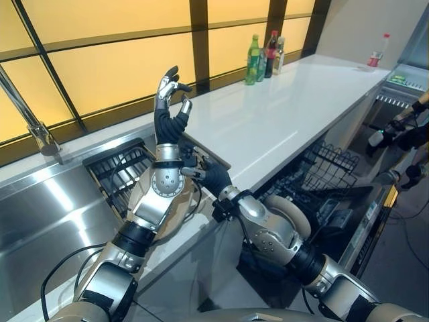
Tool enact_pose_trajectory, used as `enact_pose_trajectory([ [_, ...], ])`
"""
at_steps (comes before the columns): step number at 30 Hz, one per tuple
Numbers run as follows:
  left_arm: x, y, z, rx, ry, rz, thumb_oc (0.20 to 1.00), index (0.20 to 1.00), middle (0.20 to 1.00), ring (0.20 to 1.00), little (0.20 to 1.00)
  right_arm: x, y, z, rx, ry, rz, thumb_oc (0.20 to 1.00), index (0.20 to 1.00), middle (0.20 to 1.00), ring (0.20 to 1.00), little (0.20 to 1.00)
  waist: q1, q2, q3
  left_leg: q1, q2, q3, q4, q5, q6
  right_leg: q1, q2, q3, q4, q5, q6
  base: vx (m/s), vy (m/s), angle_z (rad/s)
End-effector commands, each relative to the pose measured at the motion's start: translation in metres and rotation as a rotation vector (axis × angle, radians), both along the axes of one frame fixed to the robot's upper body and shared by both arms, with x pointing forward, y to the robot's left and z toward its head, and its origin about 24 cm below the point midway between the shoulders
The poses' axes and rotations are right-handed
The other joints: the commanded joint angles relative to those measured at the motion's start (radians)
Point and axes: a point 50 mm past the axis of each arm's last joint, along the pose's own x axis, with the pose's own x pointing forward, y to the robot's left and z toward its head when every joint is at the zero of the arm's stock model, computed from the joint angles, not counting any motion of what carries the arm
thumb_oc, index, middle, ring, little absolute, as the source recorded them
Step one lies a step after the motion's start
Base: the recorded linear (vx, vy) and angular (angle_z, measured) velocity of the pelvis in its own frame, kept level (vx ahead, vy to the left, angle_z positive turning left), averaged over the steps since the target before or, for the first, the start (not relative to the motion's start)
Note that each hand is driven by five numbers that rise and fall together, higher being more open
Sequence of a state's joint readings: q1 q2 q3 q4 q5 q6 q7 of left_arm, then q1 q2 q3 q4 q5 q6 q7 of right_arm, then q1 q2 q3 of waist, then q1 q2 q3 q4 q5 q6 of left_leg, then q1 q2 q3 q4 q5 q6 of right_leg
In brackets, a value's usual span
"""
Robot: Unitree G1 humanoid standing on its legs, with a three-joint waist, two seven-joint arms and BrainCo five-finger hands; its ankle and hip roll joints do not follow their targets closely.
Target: Pick up plates and place into dishwasher.
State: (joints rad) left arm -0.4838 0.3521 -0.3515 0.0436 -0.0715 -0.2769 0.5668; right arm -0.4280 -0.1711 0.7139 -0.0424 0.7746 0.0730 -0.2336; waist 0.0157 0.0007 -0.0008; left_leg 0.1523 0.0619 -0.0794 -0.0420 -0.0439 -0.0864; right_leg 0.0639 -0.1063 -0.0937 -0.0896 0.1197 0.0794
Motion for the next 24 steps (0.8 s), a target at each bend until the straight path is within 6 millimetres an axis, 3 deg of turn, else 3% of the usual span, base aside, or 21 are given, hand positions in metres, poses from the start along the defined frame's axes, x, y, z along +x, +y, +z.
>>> enact_pose_trajectory([
  [1, -0.006, -0.033, 0.043, 0.019, -0.159, -0.141, 0.200, 0.200, 0.200, 0.200, 0.200, -0.003, 0.011, 0.048, 0.129, -0.148, -0.005, 1.000, 1.000, 1.000, 1.000, 1.000, 0.024, -0.011, 0.018, -0.075, -0.039, -0.018, -0.031, 0.079, 0.044, 0.044, -0.008, -0.002, 0.099, -0.135, 0.015, -0.01, 0.007, 0.09],
  [23, -0.013, -0.020, 0.040, 0.000, -0.112, -0.104, 0.200, 0.200, 0.200, 0.200, 0.200, -0.013, 0.014, 0.062, 0.092, -0.168, -0.014, 1.000, 1.000, 1.000, 1.000, 1.000, 0.050, -0.018, 0.032, -0.081, -0.046, -0.041, -0.032, 0.087, 0.046, 0.041, -0.001, -0.014, 0.110, -0.139, 0.010, 0.01, 0.008, 0.05],
  [24, -0.012, -0.019, 0.040, 0.002, -0.104, -0.099, 0.291, 0.291, 0.291, 0.291, 0.291, -0.013, 0.014, 0.062, 0.091, -0.169, -0.015, 1.000, 1.000, 1.000, 1.000, 1.000, 0.050, -0.017, 0.032, -0.081, -0.045, -0.041, -0.032, 0.087, 0.046, 0.041, -0.002, -0.015, 0.110, -0.139, 0.010, 0.00, 0.000, 0.00],
])
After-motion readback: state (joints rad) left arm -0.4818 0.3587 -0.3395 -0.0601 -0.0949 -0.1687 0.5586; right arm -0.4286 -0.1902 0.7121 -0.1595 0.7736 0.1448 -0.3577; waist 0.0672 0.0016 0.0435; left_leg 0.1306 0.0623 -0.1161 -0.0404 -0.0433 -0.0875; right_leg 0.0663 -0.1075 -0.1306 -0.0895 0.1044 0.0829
